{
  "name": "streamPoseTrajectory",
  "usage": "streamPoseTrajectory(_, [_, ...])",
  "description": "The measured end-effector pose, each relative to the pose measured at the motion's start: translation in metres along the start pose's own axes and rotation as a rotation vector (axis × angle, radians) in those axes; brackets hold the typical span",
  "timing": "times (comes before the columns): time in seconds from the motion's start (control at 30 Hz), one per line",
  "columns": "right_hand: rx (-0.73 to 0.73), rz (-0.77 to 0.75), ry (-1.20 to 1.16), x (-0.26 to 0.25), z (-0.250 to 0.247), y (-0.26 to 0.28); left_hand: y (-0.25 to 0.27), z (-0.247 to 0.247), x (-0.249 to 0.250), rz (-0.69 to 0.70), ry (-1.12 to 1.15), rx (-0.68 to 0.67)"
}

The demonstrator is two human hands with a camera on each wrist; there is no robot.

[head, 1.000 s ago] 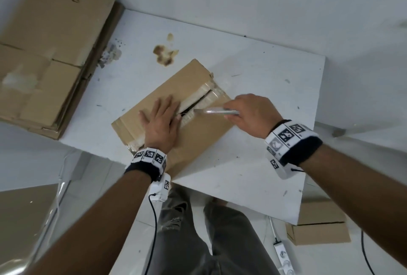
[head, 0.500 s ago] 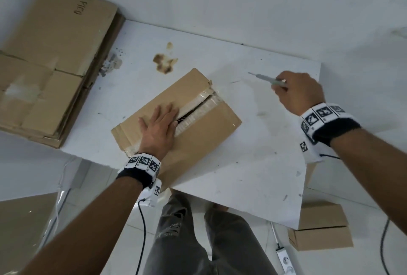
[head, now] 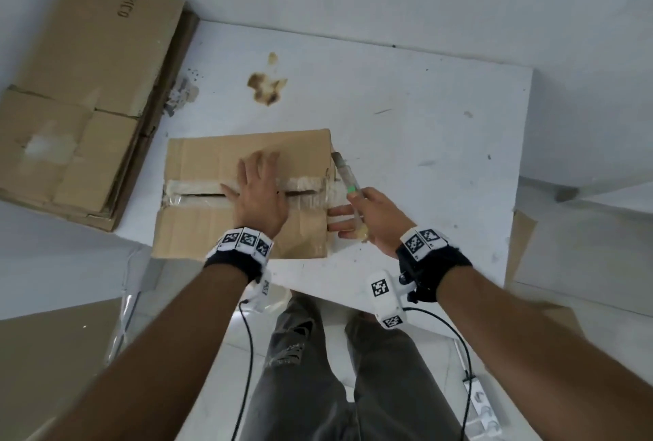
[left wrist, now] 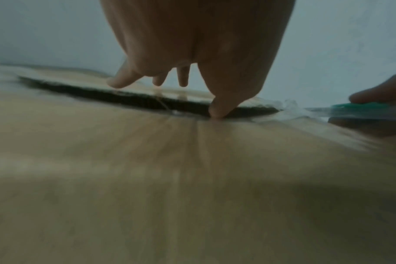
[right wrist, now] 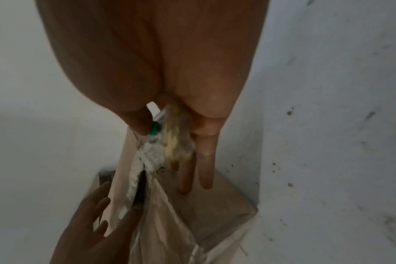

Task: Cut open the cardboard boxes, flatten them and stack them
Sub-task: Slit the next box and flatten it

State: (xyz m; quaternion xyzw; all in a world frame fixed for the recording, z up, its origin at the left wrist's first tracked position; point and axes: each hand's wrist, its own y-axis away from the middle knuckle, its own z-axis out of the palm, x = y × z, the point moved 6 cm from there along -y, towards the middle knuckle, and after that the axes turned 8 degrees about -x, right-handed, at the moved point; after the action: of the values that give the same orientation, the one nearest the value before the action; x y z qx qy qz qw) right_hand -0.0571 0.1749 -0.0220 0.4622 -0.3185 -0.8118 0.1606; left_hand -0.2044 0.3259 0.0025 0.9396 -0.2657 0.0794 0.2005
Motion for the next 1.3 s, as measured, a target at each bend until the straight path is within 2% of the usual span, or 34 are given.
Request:
streamPoseTrajectory(0.13, [0.05, -0.029, 0.067, 0.005, -0.019, 0.007, 0.002, 0.012, -0.008, -0.036, 0.155, 0.084])
streamPoseTrajectory(0.27, [0.089, -0.081, 0.328, 0.001, -0.032, 0.014, 0.008, 0.017, -0.011, -0.039, 0.257, 0.182])
streamPoseTrajectory(0.37, [0.088, -0.099, 0.515, -0.017, -0.036, 0.013, 0.006, 0.021, -0.011, -0.04, 0.272, 0.195])
streamPoseTrajectory(0.57, [-0.029, 0.046, 0.924, -0.041, -0.041, 0.027, 0.006, 0.025, -0.01, 0.016, 0.242, 0.155])
streamPoseTrajectory(0.83, [-0.045, 0.119, 0.99, -0.046, -0.035, 0.031, 0.005, 0.027, -0.01, 0.012, 0.242, 0.114])
streamPoseTrajectory(1.0, [-0.054, 0.147, 1.097, -0.06, -0.051, 0.047, 0.006, 0.028, -0.007, 0.061, 0.206, 0.064])
streamPoseTrajectory(1.1, [0.094, 0.033, 1.041, -0.064, -0.07, 0.056, 0.005, 0.023, -0.005, 0.056, 0.264, -0.019])
streamPoseTrajectory(1.13, [0.155, -0.015, 1.022, -0.063, -0.076, 0.059, 0.007, 0.017, -0.001, 0.094, 0.264, -0.006])
streamPoseTrajectory(1.2, [0.231, -0.108, 0.976, -0.057, -0.082, 0.063, 0.019, 0.01, 0.016, 0.254, 0.167, 0.067])
streamPoseTrajectory(1.27, [0.234, -0.178, 0.966, -0.046, -0.078, 0.066, 0.03, 0.019, 0.029, 0.357, 0.06, 0.061])
streamPoseTrajectory(1.3, [0.224, -0.197, 0.971, -0.041, -0.074, 0.066, 0.033, 0.026, 0.031, 0.36, 0.036, 0.041])
